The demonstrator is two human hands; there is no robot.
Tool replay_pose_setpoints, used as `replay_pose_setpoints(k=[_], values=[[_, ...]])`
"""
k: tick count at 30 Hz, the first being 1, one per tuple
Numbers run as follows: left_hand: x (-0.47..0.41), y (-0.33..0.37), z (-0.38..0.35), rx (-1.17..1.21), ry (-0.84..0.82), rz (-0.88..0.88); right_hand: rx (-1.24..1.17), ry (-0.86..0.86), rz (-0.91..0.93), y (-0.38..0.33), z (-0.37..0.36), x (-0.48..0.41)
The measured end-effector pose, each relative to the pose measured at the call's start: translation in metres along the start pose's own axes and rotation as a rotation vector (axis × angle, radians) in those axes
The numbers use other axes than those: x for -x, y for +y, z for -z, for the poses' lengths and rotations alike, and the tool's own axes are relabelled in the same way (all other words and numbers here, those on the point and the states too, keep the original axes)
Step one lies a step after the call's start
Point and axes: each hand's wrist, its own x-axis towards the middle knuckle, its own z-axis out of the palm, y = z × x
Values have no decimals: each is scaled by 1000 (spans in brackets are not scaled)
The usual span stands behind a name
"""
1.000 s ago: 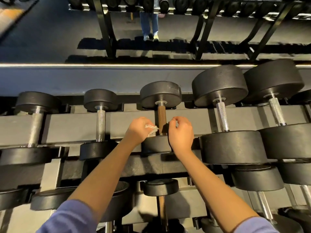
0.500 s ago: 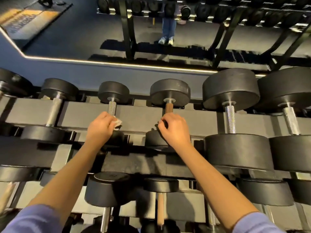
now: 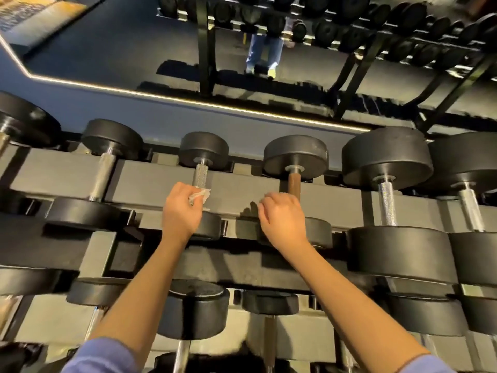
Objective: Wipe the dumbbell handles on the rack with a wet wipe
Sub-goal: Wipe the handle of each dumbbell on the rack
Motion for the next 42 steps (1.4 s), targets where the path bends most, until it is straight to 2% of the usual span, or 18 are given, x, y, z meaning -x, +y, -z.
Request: replay_pose_setpoints(k=[3,7,12,15,19,25,27,30,33,36,39,42], values=[[0,2,2,11,1,57,-313,-48,-96,-51,-28,0],[-1,0,2,44,-1,99,-674,-150,-429,-94,-62,3],[-2,-4,5,128,52,152,-792,-77,-676,-115,-87,-16],[-6,-12,8,195,18,163,-802,-48,-830,-128,-94,-41],[-34,-24,9,183,-61,156,-733,21,-844,-129,-100,-40],[-101,-28,1,57,-135,-2,-762,25,-863,-130,-95,-41],[-102,-34,-6,19,-158,1,-761,34,-855,-130,-94,-40],[-85,-47,-7,27,-195,115,-773,49,-860,-130,-94,-40],[-70,-56,7,110,-309,57,-772,58,-873,-131,-95,-40],[-63,-56,17,17,-436,49,-778,65,-878,-130,-97,-39],[-68,-53,16,-21,-354,-38,-762,81,-864,-131,-98,-39],[-79,-41,7,57,-214,-24,-756,94,-856,-131,-97,-40]])
